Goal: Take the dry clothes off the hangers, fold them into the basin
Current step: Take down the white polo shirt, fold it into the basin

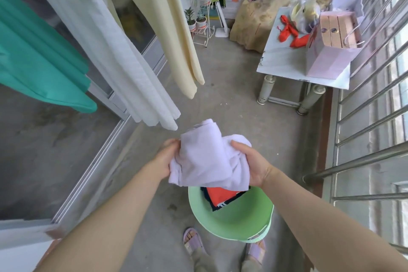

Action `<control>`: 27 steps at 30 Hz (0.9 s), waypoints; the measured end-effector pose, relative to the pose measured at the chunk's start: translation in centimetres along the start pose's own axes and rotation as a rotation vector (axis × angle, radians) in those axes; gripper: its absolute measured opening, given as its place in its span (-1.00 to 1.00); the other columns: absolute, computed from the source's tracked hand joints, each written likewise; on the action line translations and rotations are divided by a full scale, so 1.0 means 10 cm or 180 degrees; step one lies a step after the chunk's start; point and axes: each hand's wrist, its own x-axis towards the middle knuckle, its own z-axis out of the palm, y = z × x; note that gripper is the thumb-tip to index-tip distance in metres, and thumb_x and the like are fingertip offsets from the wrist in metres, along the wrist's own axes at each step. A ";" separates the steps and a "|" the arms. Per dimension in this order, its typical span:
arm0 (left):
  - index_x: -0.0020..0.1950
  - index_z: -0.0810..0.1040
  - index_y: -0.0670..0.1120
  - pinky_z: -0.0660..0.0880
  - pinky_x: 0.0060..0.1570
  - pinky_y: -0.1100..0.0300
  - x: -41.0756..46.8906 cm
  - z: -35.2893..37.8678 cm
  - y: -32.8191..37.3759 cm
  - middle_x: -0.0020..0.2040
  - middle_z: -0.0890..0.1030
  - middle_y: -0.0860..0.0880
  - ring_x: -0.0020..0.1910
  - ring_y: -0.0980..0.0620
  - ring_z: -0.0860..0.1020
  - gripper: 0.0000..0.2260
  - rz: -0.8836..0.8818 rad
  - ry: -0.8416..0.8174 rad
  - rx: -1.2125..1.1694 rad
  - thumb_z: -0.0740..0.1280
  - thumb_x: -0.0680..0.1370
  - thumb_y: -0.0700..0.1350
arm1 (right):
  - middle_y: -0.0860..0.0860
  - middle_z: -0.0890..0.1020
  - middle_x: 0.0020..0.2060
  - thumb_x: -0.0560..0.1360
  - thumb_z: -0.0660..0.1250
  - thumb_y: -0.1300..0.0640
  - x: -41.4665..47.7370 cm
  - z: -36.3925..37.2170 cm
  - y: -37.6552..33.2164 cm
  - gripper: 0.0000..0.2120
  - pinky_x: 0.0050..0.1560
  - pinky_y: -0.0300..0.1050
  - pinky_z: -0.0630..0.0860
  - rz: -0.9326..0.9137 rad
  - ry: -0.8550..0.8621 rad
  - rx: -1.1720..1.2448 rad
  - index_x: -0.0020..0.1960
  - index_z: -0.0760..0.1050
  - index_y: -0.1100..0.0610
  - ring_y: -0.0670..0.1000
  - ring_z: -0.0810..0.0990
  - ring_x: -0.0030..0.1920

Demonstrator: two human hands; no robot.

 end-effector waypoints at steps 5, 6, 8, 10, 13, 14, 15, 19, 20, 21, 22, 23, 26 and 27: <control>-0.07 0.41 -0.09 0.48 -0.10 0.05 0.12 0.15 -0.16 -0.11 0.53 -0.11 -0.10 -0.13 0.53 -0.95 0.0581 0.1124 0.0458 0.26 0.51 -0.15 | 0.21 0.69 -0.12 0.59 0.14 -0.05 0.02 0.17 0.06 -0.54 0.00 -0.04 0.53 0.0012 0.0086 0.0078 -0.10 0.69 0.25 0.12 0.69 -0.14; -0.06 0.43 -0.09 0.46 -0.06 0.06 0.07 0.19 -0.17 -0.07 0.55 -0.12 -0.07 -0.15 0.52 -0.93 0.0639 0.1345 0.0586 0.24 0.50 -0.11 | 0.22 0.68 -0.08 0.59 0.14 -0.05 0.05 0.20 0.08 -0.55 0.06 -0.02 0.51 0.0014 0.0079 0.0126 -0.03 0.66 0.27 0.14 0.68 -0.10; 0.02 0.54 -0.18 0.46 0.03 0.06 0.07 0.25 -0.20 0.03 0.60 -0.17 0.01 -0.17 0.54 -0.75 0.0541 0.1697 0.0590 0.18 0.58 -0.03 | 0.25 0.65 -0.02 0.59 0.15 -0.06 0.10 0.23 0.11 -0.56 0.18 0.00 0.46 -0.0004 0.0141 0.0218 0.14 0.54 0.29 0.15 0.63 0.01; 0.08 0.56 -0.19 0.48 0.15 0.01 -0.04 0.35 -0.16 0.06 0.61 -0.15 0.08 -0.17 0.56 -0.58 0.0213 0.1600 0.0309 0.15 0.57 0.14 | 0.23 0.65 -0.05 0.59 0.15 -0.07 0.14 0.24 0.12 -0.56 0.17 -0.04 0.46 -0.0091 0.0198 0.0222 0.17 0.49 0.29 0.13 0.61 0.01; -0.09 0.53 -0.13 0.54 -0.10 0.16 -0.14 0.53 -0.08 -0.04 0.63 0.10 -0.11 0.06 0.59 -0.74 0.0224 0.0604 0.0658 0.27 0.31 -0.01 | 0.19 0.67 -0.10 0.59 0.17 -0.06 0.16 0.25 0.13 -0.60 0.05 -0.12 0.50 -0.0121 0.0273 0.0183 0.12 0.50 0.27 0.08 0.62 -0.02; -0.05 0.57 -0.19 0.53 -0.16 0.21 -0.09 0.56 -0.11 0.06 0.64 0.09 -0.18 0.09 0.57 -0.69 0.0073 0.0195 0.0631 0.25 0.27 -0.10 | 0.20 0.66 -0.06 0.58 0.18 -0.06 0.18 0.24 0.14 -0.61 0.06 -0.11 0.50 -0.0129 0.0306 0.0129 0.13 0.49 0.27 0.09 0.62 0.00; -0.03 0.55 -0.25 0.51 -0.18 0.21 -0.01 0.55 -0.16 0.12 0.60 0.05 -0.20 0.09 0.55 -0.68 0.0109 -0.0209 0.0630 0.28 0.26 -0.17 | 0.21 0.64 -0.01 0.58 0.19 -0.07 0.20 0.23 0.16 -0.60 0.08 -0.11 0.50 -0.0131 0.0338 0.0029 0.15 0.49 0.27 0.09 0.61 0.03; -0.07 0.54 -0.01 0.53 -0.02 0.11 0.21 0.47 -0.42 0.00 0.66 -0.01 -0.09 0.04 0.62 -0.71 0.0242 0.0005 0.0639 0.30 0.22 -0.09 | 0.23 0.59 0.14 0.59 0.17 -0.09 0.24 0.18 0.20 -0.53 0.18 -0.10 0.48 -0.0087 0.0490 -0.0247 0.25 0.46 0.28 0.11 0.58 0.15; -0.02 0.53 -0.03 0.53 0.02 0.11 0.14 0.48 -0.38 -0.03 0.65 -0.01 -0.10 0.01 0.62 -0.68 0.0139 0.0174 0.0605 0.27 0.24 -0.08 | 0.22 0.59 0.13 0.60 0.15 -0.10 0.23 0.14 0.20 -0.53 0.16 -0.11 0.48 -0.0101 0.0496 -0.0226 0.26 0.46 0.28 0.10 0.58 0.15; 0.00 0.49 -0.06 0.52 -0.01 0.16 0.03 0.50 -0.33 -0.09 0.61 0.00 -0.15 0.01 0.59 -0.69 0.0094 0.0307 0.0632 0.27 0.27 -0.10 | 0.21 0.60 0.11 0.60 0.14 -0.11 0.24 0.10 0.19 -0.53 0.13 -0.12 0.49 -0.0124 0.0525 -0.0201 0.25 0.45 0.27 0.10 0.58 0.13; 0.02 0.46 -0.09 0.49 -0.07 0.18 0.00 0.50 -0.32 -0.11 0.58 0.00 -0.18 0.02 0.55 -0.68 0.0081 0.0415 0.0676 0.24 0.28 -0.12 | 0.20 0.60 0.09 0.60 0.14 -0.11 0.24 0.05 0.18 -0.53 0.10 -0.11 0.49 -0.0148 0.0605 -0.0177 0.24 0.45 0.27 0.10 0.58 0.11; 0.07 0.46 -0.11 0.49 -0.10 0.17 0.02 0.47 -0.33 -0.08 0.58 -0.04 -0.16 0.01 0.54 -0.64 0.0107 0.0410 0.0624 0.20 0.28 -0.14 | 0.19 0.60 0.08 0.59 0.16 -0.12 0.25 -0.01 0.16 -0.53 0.08 -0.10 0.49 -0.0153 0.0773 -0.0164 0.23 0.45 0.26 0.11 0.57 0.11; 0.13 0.50 -0.11 0.50 -0.15 0.16 0.08 0.35 -0.41 -0.03 0.60 -0.10 -0.10 -0.03 0.57 -0.71 0.0303 0.0560 0.0393 0.15 0.45 -0.23 | 0.14 0.57 0.11 0.55 0.22 -0.15 0.29 -0.16 0.13 -0.59 0.13 -0.07 0.42 -0.0070 0.1379 -0.0218 0.12 0.47 0.19 0.09 0.54 0.13; 0.15 0.50 -0.12 0.51 -0.12 0.14 0.12 0.31 -0.45 -0.01 0.60 -0.09 -0.08 -0.04 0.57 -0.70 0.0332 0.0614 0.0503 0.11 0.49 -0.26 | 0.12 0.56 0.09 0.55 0.22 -0.16 0.29 -0.19 0.13 -0.63 0.16 -0.06 0.42 -0.0037 0.1521 -0.0263 0.06 0.47 0.16 0.08 0.52 0.12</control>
